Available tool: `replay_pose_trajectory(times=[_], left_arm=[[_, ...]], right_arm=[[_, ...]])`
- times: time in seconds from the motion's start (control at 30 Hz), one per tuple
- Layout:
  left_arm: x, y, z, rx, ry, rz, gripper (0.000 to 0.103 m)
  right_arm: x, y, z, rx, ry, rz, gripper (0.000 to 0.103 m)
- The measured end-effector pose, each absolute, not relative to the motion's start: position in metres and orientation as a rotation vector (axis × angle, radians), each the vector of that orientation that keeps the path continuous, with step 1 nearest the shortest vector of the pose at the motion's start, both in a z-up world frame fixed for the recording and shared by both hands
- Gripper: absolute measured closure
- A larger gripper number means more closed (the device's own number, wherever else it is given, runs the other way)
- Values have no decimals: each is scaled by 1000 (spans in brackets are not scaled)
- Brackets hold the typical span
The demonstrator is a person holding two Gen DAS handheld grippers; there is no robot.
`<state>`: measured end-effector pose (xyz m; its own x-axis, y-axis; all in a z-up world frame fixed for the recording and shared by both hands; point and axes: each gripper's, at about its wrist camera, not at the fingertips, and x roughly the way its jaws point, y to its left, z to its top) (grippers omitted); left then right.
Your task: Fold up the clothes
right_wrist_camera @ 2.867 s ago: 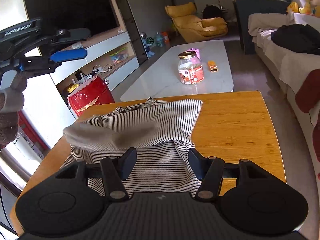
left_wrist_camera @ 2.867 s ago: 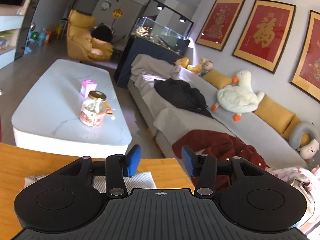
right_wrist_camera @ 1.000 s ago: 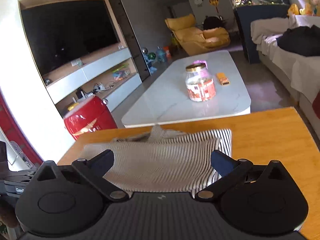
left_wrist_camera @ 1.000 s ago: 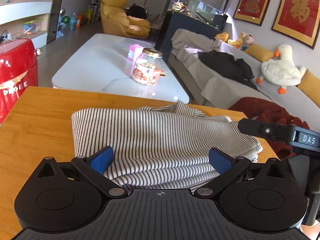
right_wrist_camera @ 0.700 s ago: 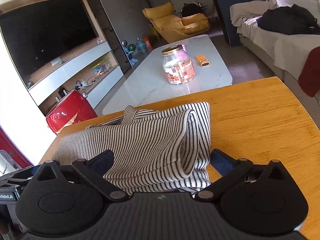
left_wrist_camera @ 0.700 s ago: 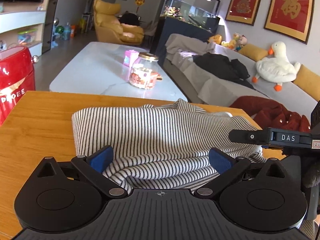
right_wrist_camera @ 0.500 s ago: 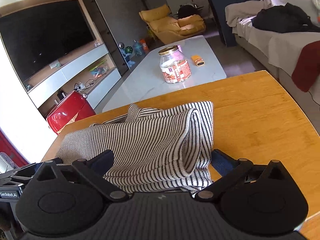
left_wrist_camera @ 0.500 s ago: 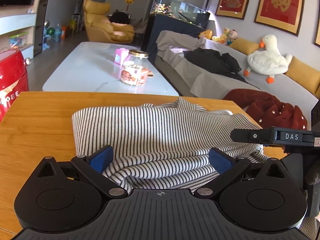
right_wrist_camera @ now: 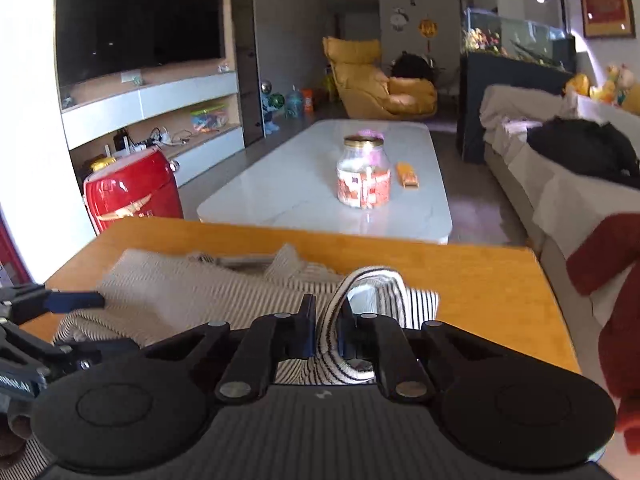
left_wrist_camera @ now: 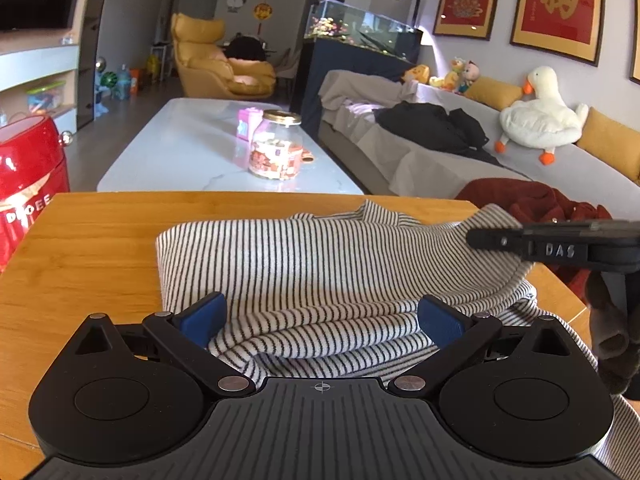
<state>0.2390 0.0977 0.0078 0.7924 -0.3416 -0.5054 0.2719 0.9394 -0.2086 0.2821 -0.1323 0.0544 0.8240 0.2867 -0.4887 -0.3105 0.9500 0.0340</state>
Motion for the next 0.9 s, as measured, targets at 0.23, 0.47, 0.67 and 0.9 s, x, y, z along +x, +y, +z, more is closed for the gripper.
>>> replay_pose_trajectory(times=[0.23,0.47,0.67,0.9], left_arm=[[235,115,8,-229,527,-326,0],[243,116,6,-241,569,-328,0],[244,115,4,-237,577,-320,0],[246,113,3,-224,596,-317,0]], right_arm=[[302,-147,73,-44,501,283,95],[310,-170,16,43,674,254,91],[289,-169,41,22,544,204,48],[290,-172,21,266,617,346,30]])
